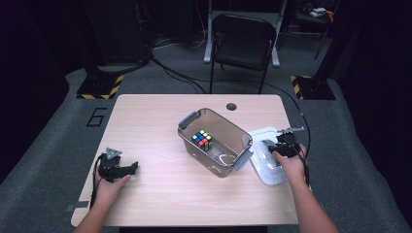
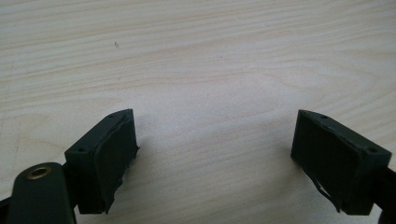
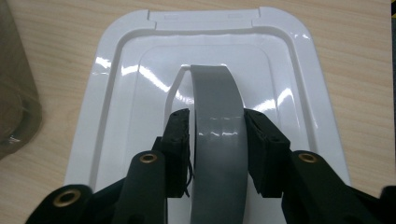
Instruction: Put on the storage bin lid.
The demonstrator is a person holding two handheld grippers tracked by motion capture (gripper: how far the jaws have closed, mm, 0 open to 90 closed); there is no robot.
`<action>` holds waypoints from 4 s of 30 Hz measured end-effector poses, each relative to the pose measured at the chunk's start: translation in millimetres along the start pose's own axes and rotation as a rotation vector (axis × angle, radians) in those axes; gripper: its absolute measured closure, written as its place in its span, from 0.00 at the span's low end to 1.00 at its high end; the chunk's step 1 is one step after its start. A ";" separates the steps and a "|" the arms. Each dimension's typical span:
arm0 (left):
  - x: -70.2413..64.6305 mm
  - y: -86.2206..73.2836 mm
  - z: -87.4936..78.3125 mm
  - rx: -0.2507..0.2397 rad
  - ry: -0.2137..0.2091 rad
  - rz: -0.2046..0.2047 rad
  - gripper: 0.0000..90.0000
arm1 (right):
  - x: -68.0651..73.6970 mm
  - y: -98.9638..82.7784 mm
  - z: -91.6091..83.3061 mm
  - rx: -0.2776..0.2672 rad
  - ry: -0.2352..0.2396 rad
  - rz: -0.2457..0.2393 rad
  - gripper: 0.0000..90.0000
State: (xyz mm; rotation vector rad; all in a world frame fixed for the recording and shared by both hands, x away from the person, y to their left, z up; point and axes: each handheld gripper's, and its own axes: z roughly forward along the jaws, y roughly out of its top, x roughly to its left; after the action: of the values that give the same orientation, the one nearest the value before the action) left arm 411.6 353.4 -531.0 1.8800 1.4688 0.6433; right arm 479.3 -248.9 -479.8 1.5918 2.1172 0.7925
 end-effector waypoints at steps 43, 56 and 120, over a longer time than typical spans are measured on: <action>0.2 0.1 0.0 -0.001 0.001 0.002 0.16 | -3.2 2.2 -16.0 -0.028 0.006 -0.017 0.74; 0.1 0.0 0.0 -0.001 0.001 0.001 0.16 | -3.4 8.7 -30.6 -0.069 0.010 -0.019 0.74; 0.1 0.1 0.0 -0.001 0.001 0.001 0.16 | 26.6 79.1 -116.5 -0.190 0.062 -0.171 0.74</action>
State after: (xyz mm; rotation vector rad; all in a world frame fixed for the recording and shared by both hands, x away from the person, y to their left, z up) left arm 411.7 353.5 -531.0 1.8805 1.4677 0.6455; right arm 460.7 -232.2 -338.6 1.2863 2.1163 0.9632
